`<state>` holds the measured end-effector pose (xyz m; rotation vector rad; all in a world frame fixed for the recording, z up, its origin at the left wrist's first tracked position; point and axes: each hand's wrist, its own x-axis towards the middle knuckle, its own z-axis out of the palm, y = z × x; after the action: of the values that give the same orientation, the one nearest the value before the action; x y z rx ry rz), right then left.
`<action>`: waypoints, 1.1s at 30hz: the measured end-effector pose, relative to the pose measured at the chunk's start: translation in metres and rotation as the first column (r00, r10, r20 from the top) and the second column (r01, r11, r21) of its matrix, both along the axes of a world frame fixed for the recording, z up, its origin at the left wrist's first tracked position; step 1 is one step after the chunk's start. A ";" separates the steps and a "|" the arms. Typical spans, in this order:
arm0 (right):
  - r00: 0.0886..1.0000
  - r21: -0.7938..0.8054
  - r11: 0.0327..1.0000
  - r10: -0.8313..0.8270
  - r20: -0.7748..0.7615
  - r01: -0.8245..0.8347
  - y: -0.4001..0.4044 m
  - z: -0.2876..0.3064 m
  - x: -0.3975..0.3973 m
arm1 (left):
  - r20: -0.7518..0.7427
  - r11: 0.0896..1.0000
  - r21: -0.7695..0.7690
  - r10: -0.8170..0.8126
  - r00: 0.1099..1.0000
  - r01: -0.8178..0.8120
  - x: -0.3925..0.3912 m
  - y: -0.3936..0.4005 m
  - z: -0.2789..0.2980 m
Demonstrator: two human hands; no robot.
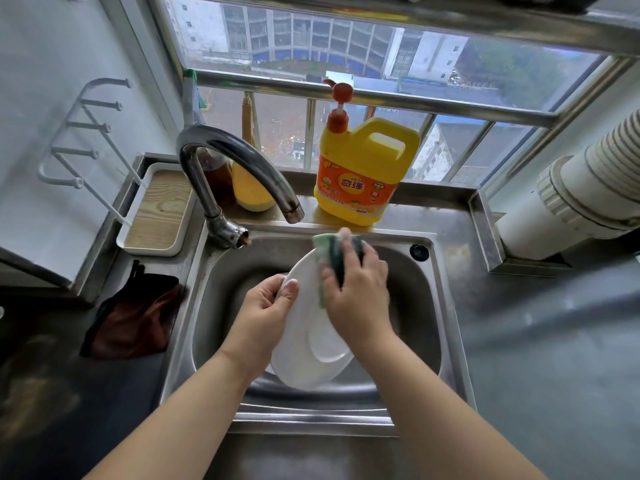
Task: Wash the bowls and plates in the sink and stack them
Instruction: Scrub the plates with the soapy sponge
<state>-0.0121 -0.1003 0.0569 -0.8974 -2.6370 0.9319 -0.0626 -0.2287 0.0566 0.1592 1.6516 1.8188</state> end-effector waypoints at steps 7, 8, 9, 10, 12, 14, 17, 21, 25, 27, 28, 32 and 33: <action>0.997 -0.165 0.983 -0.077 0.028 0.080 0.025 -0.007 -0.006 | 0.066 0.996 0.037 0.083 0.994 -0.085 -0.002 -0.004 0.000; 0.987 -0.244 0.957 -0.143 0.078 0.158 0.036 -0.012 -0.005 | 0.074 0.993 0.046 0.102 0.992 -0.106 -0.002 -0.006 -0.002; 0.972 -0.322 0.919 -0.200 0.121 0.229 0.045 -0.017 -0.003 | 0.084 0.991 0.055 0.121 0.989 -0.125 -0.003 -0.007 -0.002; 0.958 -0.390 0.876 -0.245 0.150 0.285 0.050 -0.023 0.001 | 0.096 0.987 0.067 0.141 0.985 -0.147 -0.004 -0.008 -0.002; 0.933 -0.513 0.781 -0.319 0.164 0.357 0.052 -0.032 0.009 | 0.135 0.975 0.109 0.179 0.975 -0.194 -0.004 -0.009 -0.004; 0.916 -0.643 0.672 -0.381 0.124 0.367 0.048 -0.036 0.016 | 0.162 0.969 0.145 0.174 0.971 -0.198 -0.003 -0.011 -0.006; 0.893 -0.724 0.606 -0.448 0.030 0.329 0.048 -0.041 0.025 | 0.194 0.981 0.144 0.101 0.976 -0.130 0.000 -0.021 -0.016; 0.946 -0.605 0.778 -0.299 -0.123 0.167 0.058 -0.034 0.036 | 0.302 0.984 0.138 -0.149 0.942 0.112 -0.014 -0.043 -0.025; 0.986 -0.406 0.907 0.052 -0.157 -0.112 0.065 -0.016 0.032 | 0.256 0.950 0.035 -0.309 0.916 0.311 -0.034 -0.035 -0.015; 0.975 -0.271 0.938 0.189 -0.119 -0.215 0.056 -0.007 0.026 | 0.192 0.956 -0.026 -0.281 0.940 0.291 -0.036 -0.018 -0.006; 0.971 -0.211 0.949 0.217 -0.104 -0.235 0.050 -0.004 0.023 | 0.144 0.964 -0.056 -0.251 0.957 0.261 -0.036 -0.011 -0.003; 0.989 -0.009 0.989 0.146 -0.022 -0.146 0.022 0.002 0.018 | 0.027 0.988 -0.091 -0.124 0.992 0.126 -0.021 0.005 0.001; 0.988 0.085 0.985 0.154 -0.009 -0.153 0.013 0.002 0.019 | 0.032 0.993 -0.081 -0.089 0.996 0.091 -0.016 0.005 0.002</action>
<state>0.0067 -0.0876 0.0591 -0.6729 -2.7411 0.8501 -0.0786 -0.2233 0.0587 0.1683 1.6698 1.6761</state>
